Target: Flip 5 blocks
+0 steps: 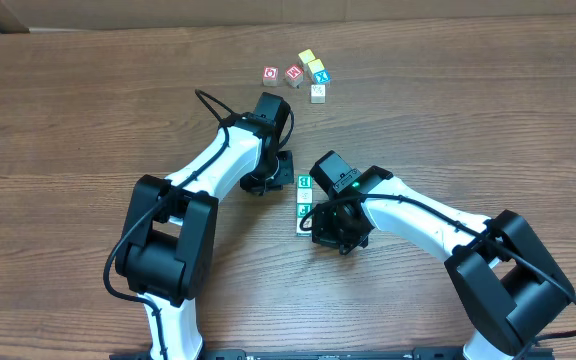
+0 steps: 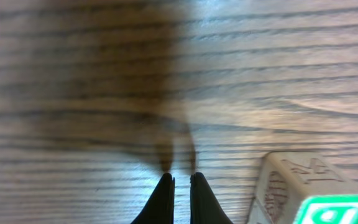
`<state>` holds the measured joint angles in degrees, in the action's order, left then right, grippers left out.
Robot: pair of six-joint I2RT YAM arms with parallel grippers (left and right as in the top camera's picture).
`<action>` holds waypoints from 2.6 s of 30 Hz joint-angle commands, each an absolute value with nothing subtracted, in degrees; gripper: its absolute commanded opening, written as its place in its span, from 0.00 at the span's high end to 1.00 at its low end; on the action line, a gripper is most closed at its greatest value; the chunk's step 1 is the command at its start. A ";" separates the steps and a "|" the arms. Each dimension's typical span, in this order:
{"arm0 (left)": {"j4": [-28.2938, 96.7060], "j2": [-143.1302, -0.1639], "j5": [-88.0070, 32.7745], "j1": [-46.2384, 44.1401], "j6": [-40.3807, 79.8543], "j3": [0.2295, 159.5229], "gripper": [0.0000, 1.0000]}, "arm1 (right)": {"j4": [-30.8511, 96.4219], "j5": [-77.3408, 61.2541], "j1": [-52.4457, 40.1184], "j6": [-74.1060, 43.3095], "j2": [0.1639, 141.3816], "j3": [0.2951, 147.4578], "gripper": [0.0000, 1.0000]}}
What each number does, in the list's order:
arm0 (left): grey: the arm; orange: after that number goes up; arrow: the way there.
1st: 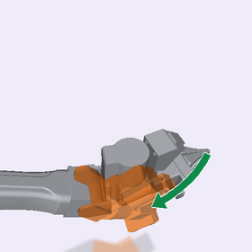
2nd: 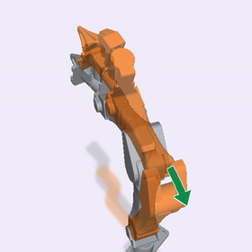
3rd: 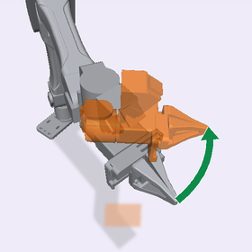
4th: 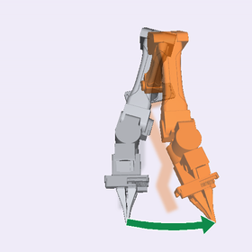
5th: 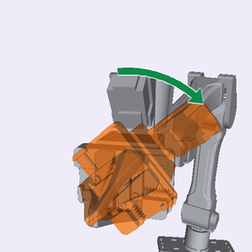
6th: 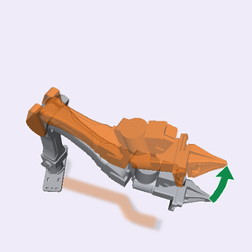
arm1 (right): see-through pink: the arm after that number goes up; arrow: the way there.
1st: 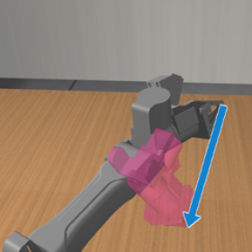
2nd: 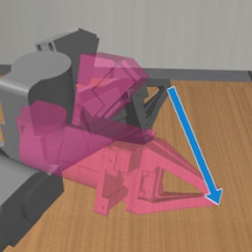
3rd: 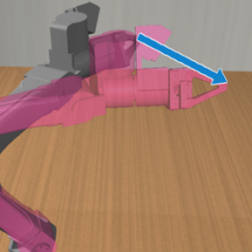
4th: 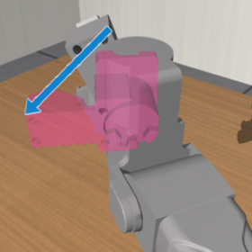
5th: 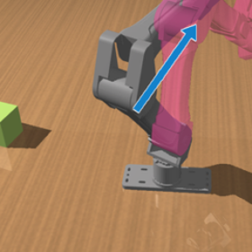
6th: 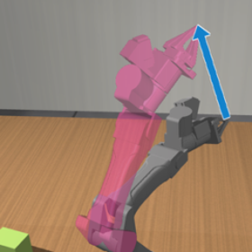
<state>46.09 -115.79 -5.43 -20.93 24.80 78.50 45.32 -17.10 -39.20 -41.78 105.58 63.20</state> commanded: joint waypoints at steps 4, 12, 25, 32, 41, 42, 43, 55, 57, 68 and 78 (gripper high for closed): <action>46.19 -116.49 -9.74 -18.72 16.99 86.91 0.96 | 44.34 -18.09 -41.60 -47.31 103.50 63.81 0.96; 41.04 -117.21 -12.95 -20.56 13.87 88.29 0.96 | 43.18 -10.31 -46.50 -57.04 103.50 63.75 0.96; 40.07 -122.72 -14.90 -21.37 13.91 88.23 0.96 | 39.92 -4.80 -48.58 -57.67 103.57 63.75 0.96; 42.89 -122.76 -14.87 -21.41 13.91 88.23 0.96 | 39.18 -2.68 -49.25 -57.69 103.63 63.70 0.96; 44.84 -122.76 -14.90 -21.43 13.89 88.23 0.96 | 38.61 0.01 -49.45 -57.69 103.63 63.70 0.96; 44.93 -122.76 -14.90 -21.43 13.89 88.23 0.96 | 38.59 0.12 -49.45 -57.69 103.63 63.70 0.96; 44.97 -122.76 -14.90 -21.43 13.89 88.23 0.96 | 38.61 0.19 -49.45 -57.69 103.63 63.70 0.96; 44.45 -122.76 -13.91 -21.41 13.89 88.23 0.96 | 38.65 -0.08 -49.45 -57.69 103.63 63.70 0.96; 43.77 -122.76 -13.17 -21.37 13.91 88.23 0.96 | 39.13 -0.27 -49.45 -57.69 103.63 63.70 0.96; 47.22 -121.38 -11.57 -17.61 17.96 95.15 0.96 | 47.42 -1.28 -47.37 -53.91 99.81 67.33 0.96; 64.14 -117.27 -3.31 -7.33 22.52 103.15 0.89 | 50.92 -0.78 -32.21 -34.92 95.88 67.53 0.74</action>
<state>61.17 -120.25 -7.75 -10.61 20.88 101.47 50.50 -2.00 -36.93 -44.66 96.73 66.43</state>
